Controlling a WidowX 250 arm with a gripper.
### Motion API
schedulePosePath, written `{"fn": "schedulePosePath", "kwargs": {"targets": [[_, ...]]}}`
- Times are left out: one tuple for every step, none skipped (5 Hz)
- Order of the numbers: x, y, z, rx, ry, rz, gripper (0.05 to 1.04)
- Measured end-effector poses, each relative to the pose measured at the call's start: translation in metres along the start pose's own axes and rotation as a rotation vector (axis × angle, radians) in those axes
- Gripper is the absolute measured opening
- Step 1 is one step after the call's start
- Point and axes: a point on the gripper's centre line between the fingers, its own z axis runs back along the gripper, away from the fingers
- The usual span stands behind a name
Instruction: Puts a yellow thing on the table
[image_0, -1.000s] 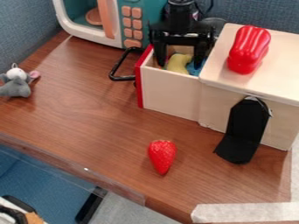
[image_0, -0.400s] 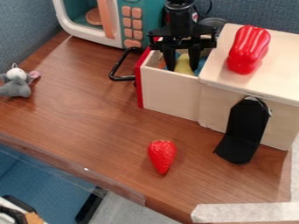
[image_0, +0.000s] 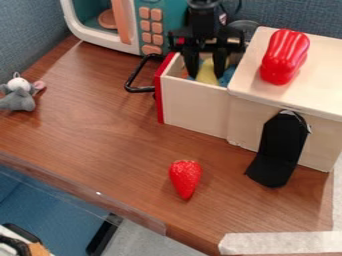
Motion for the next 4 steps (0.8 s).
{"fn": "schedulePosePath", "kwargs": {"targets": [[0.001,0.012,0.046,-0.054,-0.096,-0.026,0.477],[-0.02,0.033,0.059,-0.052,-0.102,-0.054,0.477],[-0.047,0.067,0.057,-0.016,-0.071,-0.043,0.477],[-0.074,0.093,0.036,0.043,-0.046,-0.01,0.476]]}}
